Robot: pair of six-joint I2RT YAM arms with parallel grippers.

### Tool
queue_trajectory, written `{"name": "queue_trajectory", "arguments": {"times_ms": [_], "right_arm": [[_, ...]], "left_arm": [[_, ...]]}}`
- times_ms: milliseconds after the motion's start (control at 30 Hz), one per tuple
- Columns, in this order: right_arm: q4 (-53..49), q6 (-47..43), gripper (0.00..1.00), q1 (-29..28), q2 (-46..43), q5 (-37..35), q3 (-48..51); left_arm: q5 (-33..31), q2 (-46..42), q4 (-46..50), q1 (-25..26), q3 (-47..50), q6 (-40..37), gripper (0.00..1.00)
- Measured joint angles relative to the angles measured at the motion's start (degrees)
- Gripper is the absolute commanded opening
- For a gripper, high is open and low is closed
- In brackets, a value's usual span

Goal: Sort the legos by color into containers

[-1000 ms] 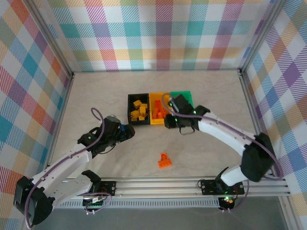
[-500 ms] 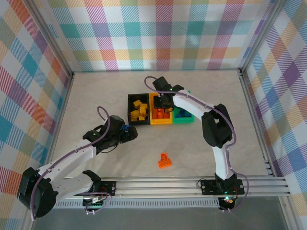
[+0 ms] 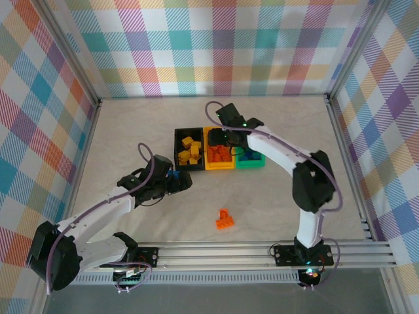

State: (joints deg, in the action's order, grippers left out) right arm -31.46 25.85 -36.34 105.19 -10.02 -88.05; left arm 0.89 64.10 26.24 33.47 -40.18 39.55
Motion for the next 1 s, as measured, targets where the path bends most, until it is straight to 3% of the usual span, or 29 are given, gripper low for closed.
{"name": "queue_trajectory", "arguments": {"times_ms": [67,200,300,500,700,900,1000], "right_arm": [[1.62,0.52,0.80,0.00,-5.66,-0.02,5.14],[4.02,1.68,0.81,0.00,-16.20,-0.22,16.33],[4.42,2.40,0.81,0.00,-22.43,-1.01,24.22],[2.91,3.63,0.83,0.63,-33.83,-3.10,34.51],[1.97,4.59,0.83,2.93,-42.25,-3.76,38.69],[1.70,5.03,0.83,4.15,-44.61,-3.87,40.74],[1.64,5.05,0.83,4.57,-45.22,-3.87,41.05]], "left_arm": [[-0.07,2.49,-0.50,1.51,-1.40,-0.39,0.98],[0.24,10.38,-2.36,8.81,-6.49,-1.29,0.89],[0.81,16.92,-4.50,14.01,-9.81,-1.81,0.89],[3.63,28.30,-6.10,21.94,-14.93,-2.19,0.80],[5.60,34.49,-4.52,25.51,-18.10,-3.34,0.70],[5.66,36.57,0.39,26.38,-21.24,-4.44,0.69],[5.68,38.86,3.19,27.45,-23.52,-5.27,0.61]]}}
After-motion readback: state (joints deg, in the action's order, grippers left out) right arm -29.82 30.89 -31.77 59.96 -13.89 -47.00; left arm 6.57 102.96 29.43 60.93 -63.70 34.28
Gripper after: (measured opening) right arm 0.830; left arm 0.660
